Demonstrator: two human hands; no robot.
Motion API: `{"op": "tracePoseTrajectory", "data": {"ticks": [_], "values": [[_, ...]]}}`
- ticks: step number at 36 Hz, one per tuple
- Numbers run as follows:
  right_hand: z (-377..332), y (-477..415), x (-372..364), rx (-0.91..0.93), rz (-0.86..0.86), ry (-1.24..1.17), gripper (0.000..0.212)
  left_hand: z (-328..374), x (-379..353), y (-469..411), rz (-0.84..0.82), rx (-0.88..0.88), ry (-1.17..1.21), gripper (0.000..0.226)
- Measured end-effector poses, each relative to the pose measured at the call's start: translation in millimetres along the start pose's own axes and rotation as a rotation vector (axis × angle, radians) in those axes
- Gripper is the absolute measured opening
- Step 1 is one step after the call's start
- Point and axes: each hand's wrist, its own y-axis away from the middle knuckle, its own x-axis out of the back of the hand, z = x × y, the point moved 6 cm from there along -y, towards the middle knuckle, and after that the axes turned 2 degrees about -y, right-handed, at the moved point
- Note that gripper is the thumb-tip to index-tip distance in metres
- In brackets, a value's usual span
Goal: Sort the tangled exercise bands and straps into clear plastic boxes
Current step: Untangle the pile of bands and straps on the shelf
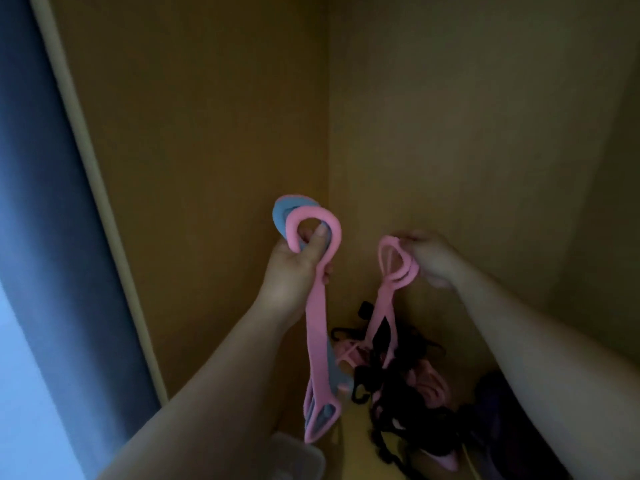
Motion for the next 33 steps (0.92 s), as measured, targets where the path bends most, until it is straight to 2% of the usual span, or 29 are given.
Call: {"op": "tracePoseTrajectory", "data": {"ticks": [6,11,15,17,20,26,30,33], "values": [[-68.8,-2.1,41.6,0.151,0.133,0.014,0.030,1.4,-18.0,-13.9,-0.036,0.012,-0.001,0.026],[-141.3,5.1,81.9,0.360,0.340,0.041,0.035,5.8,-28.3,-27.3,-0.055,0.014,-0.016,0.031],[-183.7,16.7,104.2,0.459,0.402,0.161,0.029,13.2,-36.4,-38.6,-0.077,-0.015,-0.011,0.039],[-194.2,19.7,109.7,0.477,0.363,0.225,0.015,17.5,-40.3,-44.3,-0.075,-0.028,0.007,0.043],[-200.3,22.7,106.5,0.466,0.241,0.370,0.006,21.6,-46.9,-53.6,-0.087,-0.030,0.039,0.060],[-223.7,42.8,92.8,0.494,0.022,0.415,0.020,26.7,-56.8,-78.3,-0.077,0.112,0.213,0.083],[-238.3,58.7,82.9,0.454,-0.151,0.365,0.018,35.7,-63.4,-87.3,-0.081,0.089,0.225,0.077],[-244.2,67.7,71.2,0.455,-0.216,0.402,0.017,42.8,-73.4,-84.7,-0.158,0.079,0.304,0.071]]}}
